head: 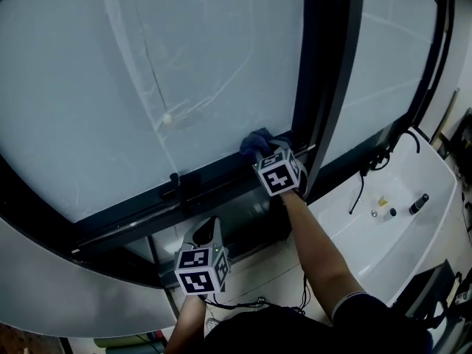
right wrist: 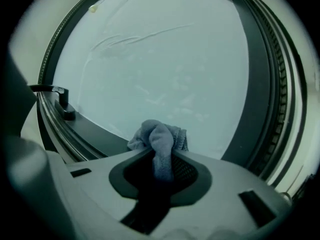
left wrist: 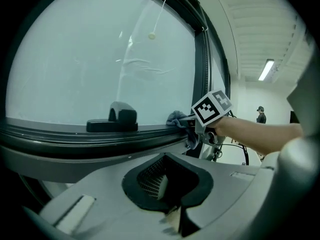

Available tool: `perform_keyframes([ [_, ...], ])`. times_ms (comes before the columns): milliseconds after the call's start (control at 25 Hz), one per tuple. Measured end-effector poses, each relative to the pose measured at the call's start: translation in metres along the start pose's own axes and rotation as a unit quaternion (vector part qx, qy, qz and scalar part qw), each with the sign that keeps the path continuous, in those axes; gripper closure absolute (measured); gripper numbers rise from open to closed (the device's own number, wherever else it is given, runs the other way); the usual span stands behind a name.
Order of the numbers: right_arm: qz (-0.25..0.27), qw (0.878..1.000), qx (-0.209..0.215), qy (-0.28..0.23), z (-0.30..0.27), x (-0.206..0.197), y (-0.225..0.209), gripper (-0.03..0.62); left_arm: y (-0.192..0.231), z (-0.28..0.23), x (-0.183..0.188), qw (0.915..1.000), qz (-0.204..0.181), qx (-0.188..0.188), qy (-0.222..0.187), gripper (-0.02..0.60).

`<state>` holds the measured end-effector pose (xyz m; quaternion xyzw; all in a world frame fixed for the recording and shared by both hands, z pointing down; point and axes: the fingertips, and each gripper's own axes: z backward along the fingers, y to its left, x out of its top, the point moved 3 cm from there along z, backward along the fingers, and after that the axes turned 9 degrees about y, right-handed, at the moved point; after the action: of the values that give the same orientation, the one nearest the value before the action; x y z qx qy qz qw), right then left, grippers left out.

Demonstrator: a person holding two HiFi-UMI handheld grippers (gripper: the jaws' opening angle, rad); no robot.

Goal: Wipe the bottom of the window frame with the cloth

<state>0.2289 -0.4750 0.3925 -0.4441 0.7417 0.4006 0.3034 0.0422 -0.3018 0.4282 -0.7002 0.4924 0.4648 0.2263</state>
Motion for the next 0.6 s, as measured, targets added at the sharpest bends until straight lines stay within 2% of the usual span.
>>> perform_keyframes([
  [360, -0.074, 0.995, -0.061, 0.01, -0.007, -0.027, -0.08, 0.502, -0.034, -0.022, 0.003, 0.9998, -0.011, -0.01, 0.013, 0.575],
  [480, -0.098, 0.992, -0.083, 0.005, -0.009, -0.034, -0.095, 0.502, -0.035, -0.021, -0.004, 0.9996, -0.011, -0.003, 0.026, 0.575],
  [600, -0.105, 0.991, -0.083, 0.002, -0.009, -0.034, -0.098, 0.502, -0.033, -0.018, -0.01, 0.9993, -0.009, 0.007, 0.035, 0.575],
])
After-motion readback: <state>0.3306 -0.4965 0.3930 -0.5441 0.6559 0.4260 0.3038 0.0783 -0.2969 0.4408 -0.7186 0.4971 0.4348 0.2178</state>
